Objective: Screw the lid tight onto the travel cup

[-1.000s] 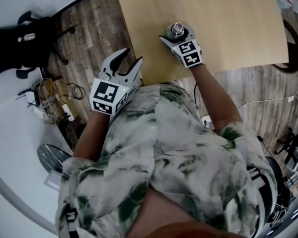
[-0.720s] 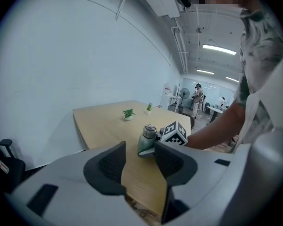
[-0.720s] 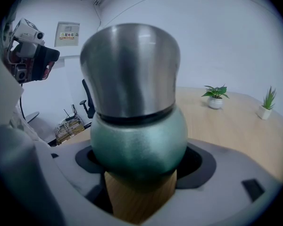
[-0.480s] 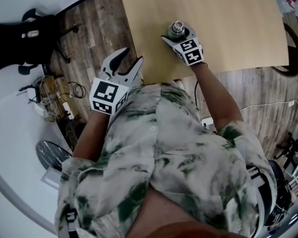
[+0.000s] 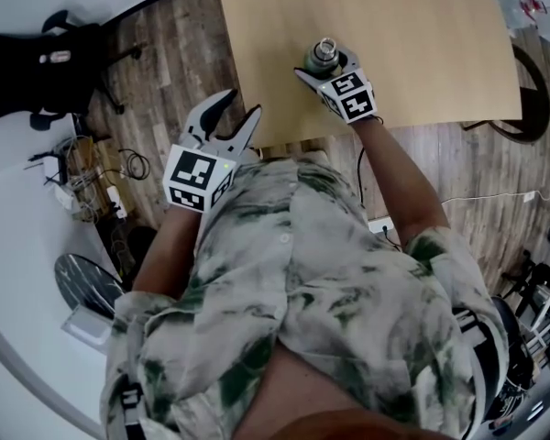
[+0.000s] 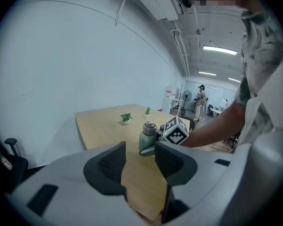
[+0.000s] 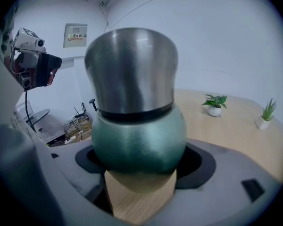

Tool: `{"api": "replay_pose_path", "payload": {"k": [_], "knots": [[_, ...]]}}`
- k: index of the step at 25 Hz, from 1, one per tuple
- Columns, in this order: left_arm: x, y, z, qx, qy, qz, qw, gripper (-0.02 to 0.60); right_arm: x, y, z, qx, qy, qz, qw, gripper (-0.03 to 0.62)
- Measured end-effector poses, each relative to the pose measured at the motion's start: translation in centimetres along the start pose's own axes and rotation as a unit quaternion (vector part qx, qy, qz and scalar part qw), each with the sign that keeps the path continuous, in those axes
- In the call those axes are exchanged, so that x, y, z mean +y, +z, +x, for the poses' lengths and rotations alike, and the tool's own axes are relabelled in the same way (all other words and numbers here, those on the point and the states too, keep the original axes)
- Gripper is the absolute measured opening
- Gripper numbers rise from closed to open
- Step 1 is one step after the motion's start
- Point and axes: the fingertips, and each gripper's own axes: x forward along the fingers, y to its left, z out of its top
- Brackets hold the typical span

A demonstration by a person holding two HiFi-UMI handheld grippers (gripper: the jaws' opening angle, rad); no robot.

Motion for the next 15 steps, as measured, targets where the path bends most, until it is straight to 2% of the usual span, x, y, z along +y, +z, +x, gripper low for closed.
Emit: {"api": "replay_pose_path", "payload": {"k": [10, 15], "knots": [[-5.5, 1.0, -1.8, -0.025, 0.003, 0.006, 0.9997, 0.184, 2.6, 1.4, -7.6, 0.001, 0.026, -0.007, 1.0, 0.405], [-8.4, 2.4, -2.2, -0.039, -0.011, 0.003, 0.9992, 0.184, 4.2, 3.0, -11.6, -0.001, 0.046, -0.019, 0.999, 0.405]]}}
